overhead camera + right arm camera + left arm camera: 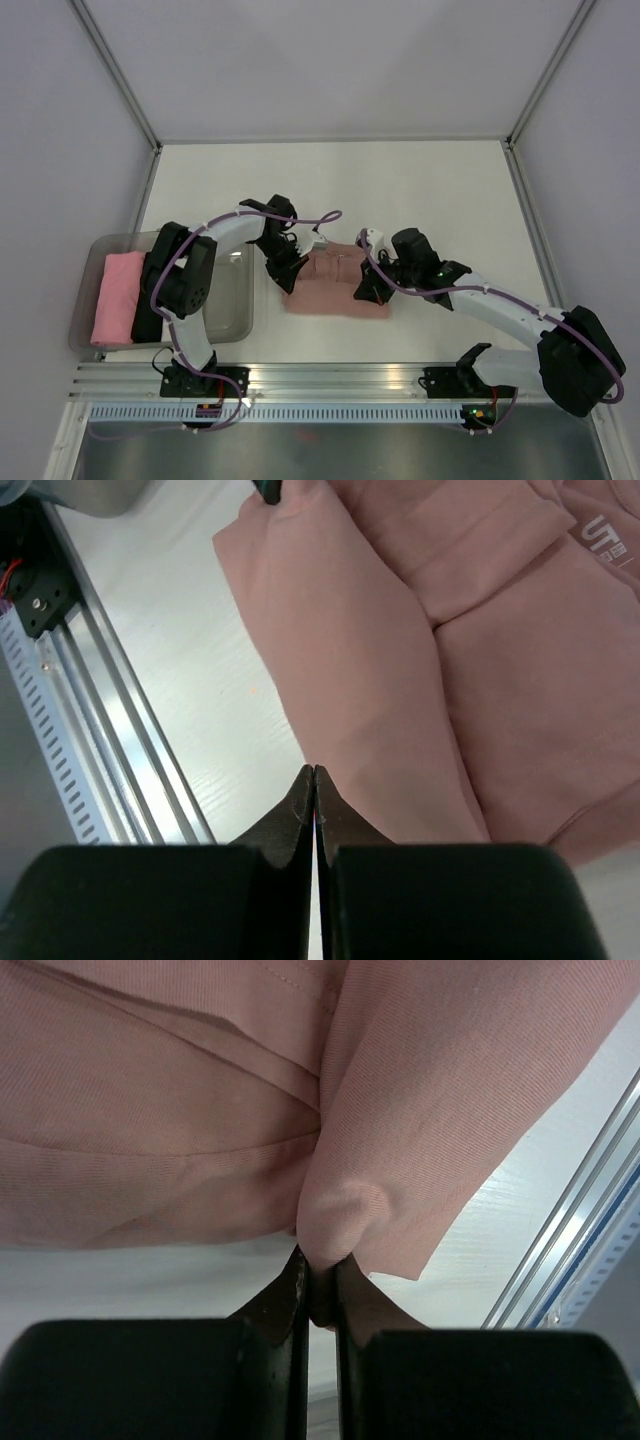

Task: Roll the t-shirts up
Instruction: Roll the tshirt

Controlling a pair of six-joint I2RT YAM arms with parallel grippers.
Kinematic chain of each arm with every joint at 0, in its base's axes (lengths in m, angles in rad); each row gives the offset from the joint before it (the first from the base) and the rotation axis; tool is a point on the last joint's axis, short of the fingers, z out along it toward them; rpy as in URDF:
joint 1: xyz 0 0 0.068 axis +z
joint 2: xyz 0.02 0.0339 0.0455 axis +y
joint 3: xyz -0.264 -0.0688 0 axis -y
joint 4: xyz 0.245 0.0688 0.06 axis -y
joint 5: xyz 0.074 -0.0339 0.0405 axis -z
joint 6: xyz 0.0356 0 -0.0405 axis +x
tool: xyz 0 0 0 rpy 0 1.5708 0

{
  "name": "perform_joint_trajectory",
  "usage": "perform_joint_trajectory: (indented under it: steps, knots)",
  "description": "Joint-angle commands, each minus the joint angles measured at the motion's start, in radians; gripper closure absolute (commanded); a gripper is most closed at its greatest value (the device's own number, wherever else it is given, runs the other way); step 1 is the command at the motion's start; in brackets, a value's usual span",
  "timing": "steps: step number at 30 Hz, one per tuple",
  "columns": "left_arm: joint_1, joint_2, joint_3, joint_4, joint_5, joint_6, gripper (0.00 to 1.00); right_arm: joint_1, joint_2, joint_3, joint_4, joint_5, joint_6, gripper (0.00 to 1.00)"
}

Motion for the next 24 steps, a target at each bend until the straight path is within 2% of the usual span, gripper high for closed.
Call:
perform_joint_trajectory:
  steps: [1,4,5,8,12,19,21,22,24]
  knots:
    - [0.007,0.005,0.008,0.024,-0.039,-0.033,0.85,0.026,0.052,-0.007,0.146,0.088,0.090,1.00]
    - [0.007,-0.008,0.017,0.029,-0.069,-0.033,0.72,0.026,0.089,-0.008,0.159,0.131,0.087,1.00]
    - [0.007,-0.013,0.020,0.029,-0.079,-0.030,0.63,0.024,0.100,-0.007,0.157,0.130,0.085,1.00]
    - [0.007,-0.047,0.029,0.029,-0.103,-0.010,0.54,0.026,0.159,-0.004,0.159,0.127,0.083,1.00]
    - [0.007,-0.105,0.037,0.027,-0.096,0.009,0.47,0.024,0.207,-0.007,0.156,0.134,0.083,1.00]
    - [0.007,-0.224,0.064,0.027,-0.048,0.047,0.45,0.024,0.250,0.030,0.125,0.182,0.088,1.00]
    - [0.000,-0.258,0.060,0.033,-0.039,0.065,0.42,0.023,0.261,0.036,0.121,0.189,0.093,1.00]
    - [-0.005,-0.280,0.042,0.055,-0.046,0.073,0.33,0.023,0.262,0.038,0.120,0.189,0.096,1.00]
    - [-0.034,-0.323,0.009,0.084,-0.101,0.087,0.32,0.017,0.265,0.041,0.124,0.188,0.106,1.00]
